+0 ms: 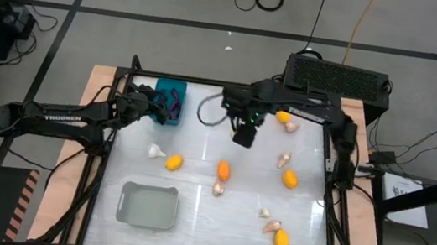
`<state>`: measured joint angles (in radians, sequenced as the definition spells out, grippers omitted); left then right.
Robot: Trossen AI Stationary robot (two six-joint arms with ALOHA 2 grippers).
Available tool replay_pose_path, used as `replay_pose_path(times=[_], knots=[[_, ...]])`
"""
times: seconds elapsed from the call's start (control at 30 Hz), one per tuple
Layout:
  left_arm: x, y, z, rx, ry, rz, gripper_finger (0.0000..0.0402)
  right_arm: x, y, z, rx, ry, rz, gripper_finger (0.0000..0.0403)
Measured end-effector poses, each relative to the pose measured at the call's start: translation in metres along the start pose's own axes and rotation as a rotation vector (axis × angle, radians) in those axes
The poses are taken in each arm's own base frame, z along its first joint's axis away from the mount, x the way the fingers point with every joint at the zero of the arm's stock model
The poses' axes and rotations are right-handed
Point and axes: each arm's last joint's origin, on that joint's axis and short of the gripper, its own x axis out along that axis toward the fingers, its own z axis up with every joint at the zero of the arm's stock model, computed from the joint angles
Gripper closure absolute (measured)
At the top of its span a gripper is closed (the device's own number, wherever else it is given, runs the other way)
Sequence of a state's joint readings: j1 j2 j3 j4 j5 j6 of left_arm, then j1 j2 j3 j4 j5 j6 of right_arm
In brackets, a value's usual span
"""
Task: Sort produce into baskets
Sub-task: Put the garlic into the transparent bin
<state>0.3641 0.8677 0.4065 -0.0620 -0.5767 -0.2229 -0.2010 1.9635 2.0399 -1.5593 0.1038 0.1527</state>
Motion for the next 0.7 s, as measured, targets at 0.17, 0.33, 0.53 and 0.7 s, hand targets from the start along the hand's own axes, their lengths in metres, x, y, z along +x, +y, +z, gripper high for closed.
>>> replay_pose_path(times=[0.17, 0.33, 0.53, 0.7], knots=[[0.0, 0.0, 0.0, 0.003, 0.0, 0.0, 0.023, 0.004, 0.016, -0.062, 0.135, 0.075, -0.022, 0.022], [0.0, 0.0, 0.0, 0.017, -0.003, -0.001, 0.023, 0.028, 0.032, -0.121, 0.337, 0.086, -0.033, 0.022], [0.0, -0.001, 0.003, 0.0, -0.028, -0.007, 0.023, 0.055, 0.035, -0.167, 0.505, 0.123, -0.071, 0.022], [0.0, -0.002, 0.008, -0.026, -0.068, -0.016, 0.023, 0.076, 0.031, -0.18, 0.565, 0.144, -0.126, 0.0219]])
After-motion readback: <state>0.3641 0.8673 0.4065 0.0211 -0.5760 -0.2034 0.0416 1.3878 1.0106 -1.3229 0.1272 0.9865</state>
